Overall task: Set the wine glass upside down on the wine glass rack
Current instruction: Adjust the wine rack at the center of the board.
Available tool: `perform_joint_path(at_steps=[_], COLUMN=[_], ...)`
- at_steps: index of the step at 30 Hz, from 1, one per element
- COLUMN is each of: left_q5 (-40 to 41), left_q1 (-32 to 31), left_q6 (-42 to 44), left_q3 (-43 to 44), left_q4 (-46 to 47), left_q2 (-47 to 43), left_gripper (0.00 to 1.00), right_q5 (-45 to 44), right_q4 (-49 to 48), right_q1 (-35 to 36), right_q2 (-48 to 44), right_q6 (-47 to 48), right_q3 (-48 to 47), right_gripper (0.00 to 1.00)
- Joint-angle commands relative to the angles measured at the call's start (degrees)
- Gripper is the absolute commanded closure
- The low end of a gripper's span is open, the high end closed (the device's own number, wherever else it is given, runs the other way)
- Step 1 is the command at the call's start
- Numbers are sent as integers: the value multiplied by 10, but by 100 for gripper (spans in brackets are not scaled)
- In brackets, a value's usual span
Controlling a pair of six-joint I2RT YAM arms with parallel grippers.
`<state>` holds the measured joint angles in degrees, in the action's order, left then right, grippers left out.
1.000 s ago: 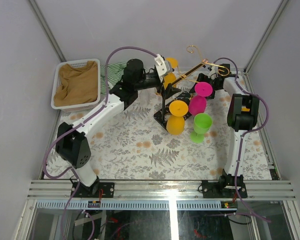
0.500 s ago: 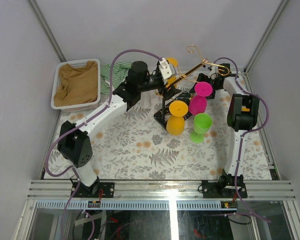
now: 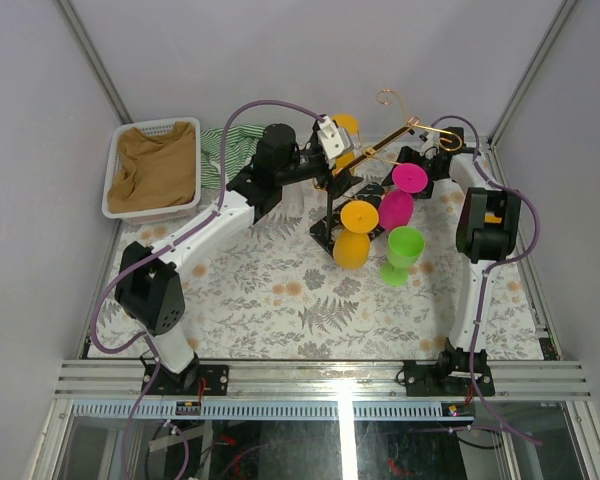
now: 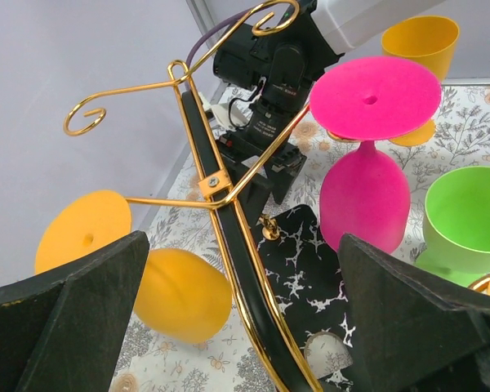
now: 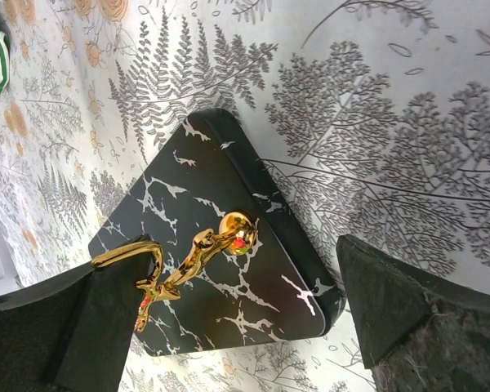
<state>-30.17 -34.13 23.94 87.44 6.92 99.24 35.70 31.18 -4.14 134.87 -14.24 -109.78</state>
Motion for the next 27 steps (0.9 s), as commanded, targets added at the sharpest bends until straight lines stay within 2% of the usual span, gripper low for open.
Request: perform_joint_path(at_steps=[1, 9, 18, 27], left_q5=[18, 22, 22, 24], left_q1=[-3, -4, -3, -3], left_q6=[23, 19, 13, 3], left_q3=[-22, -21, -27, -19], left_q4=[-26, -25, -20, -16], left_q2=[10, 13, 11, 13], left_gripper=[0, 0, 0, 0], right_q5=[-161, -179, -160, -20], right_q4=[25, 28, 26, -14], right_q1=[-78, -88, -88, -92], right_q2=[0, -3, 1, 27], right_q6=[29, 43, 45, 16], right_q3=[-2, 7, 18, 37], right_gripper=[1, 1, 0, 1])
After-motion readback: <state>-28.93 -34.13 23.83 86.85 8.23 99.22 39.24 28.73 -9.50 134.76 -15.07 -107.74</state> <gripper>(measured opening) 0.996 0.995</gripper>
